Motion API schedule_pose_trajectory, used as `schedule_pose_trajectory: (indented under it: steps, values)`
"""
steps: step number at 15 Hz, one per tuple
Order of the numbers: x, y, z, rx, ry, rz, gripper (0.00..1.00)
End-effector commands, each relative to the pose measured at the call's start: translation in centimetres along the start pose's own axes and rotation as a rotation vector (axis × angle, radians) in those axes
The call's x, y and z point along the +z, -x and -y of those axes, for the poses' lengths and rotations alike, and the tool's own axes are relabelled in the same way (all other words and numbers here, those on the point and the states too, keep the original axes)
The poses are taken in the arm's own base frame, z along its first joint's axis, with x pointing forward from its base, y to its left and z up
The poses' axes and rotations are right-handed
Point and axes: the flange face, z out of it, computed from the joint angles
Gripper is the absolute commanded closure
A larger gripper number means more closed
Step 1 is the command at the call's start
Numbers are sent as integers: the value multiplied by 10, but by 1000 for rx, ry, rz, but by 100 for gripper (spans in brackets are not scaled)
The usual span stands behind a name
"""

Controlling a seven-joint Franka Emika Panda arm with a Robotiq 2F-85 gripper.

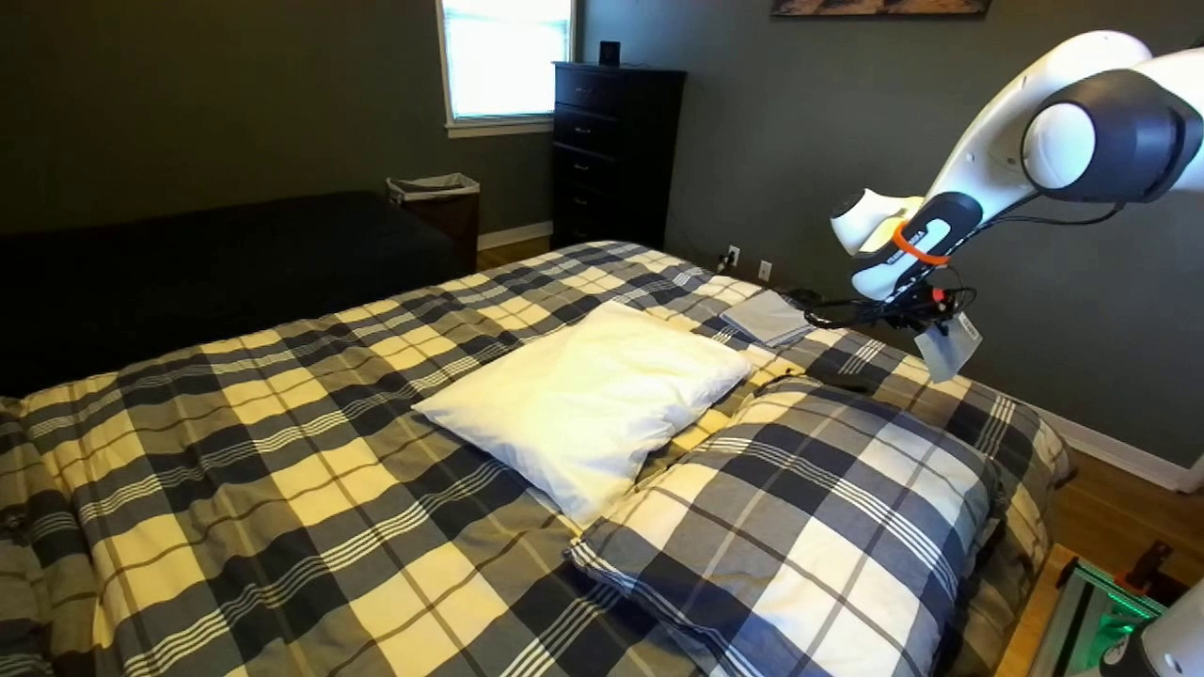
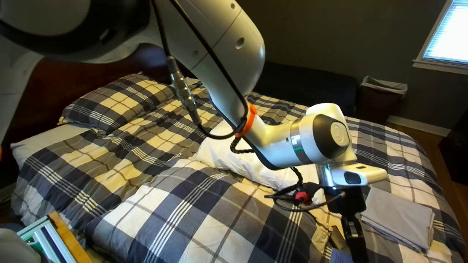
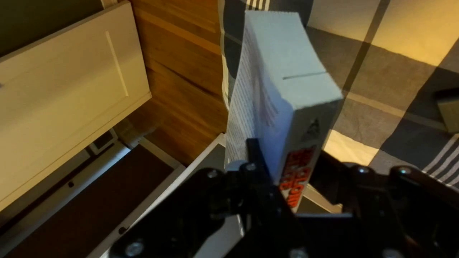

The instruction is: Put the white pillow and book on the bed

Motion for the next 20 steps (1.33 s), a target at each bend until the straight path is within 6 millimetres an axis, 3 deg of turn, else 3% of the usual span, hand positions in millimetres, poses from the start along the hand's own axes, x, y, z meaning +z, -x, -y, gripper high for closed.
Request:
schedule_pose_trajectory:
  steps: [1, 9, 15, 16, 18, 20]
  values:
    - [38, -12, 20, 37, 4, -13, 92]
    - [105, -12, 52, 76, 37, 22, 92]
    - [138, 11, 83, 75, 44, 56, 92]
    - [140, 13, 86, 71, 42, 73, 42]
    - [137, 8, 85, 90, 38, 65, 34]
    - [120, -4, 72, 119, 11, 54, 19]
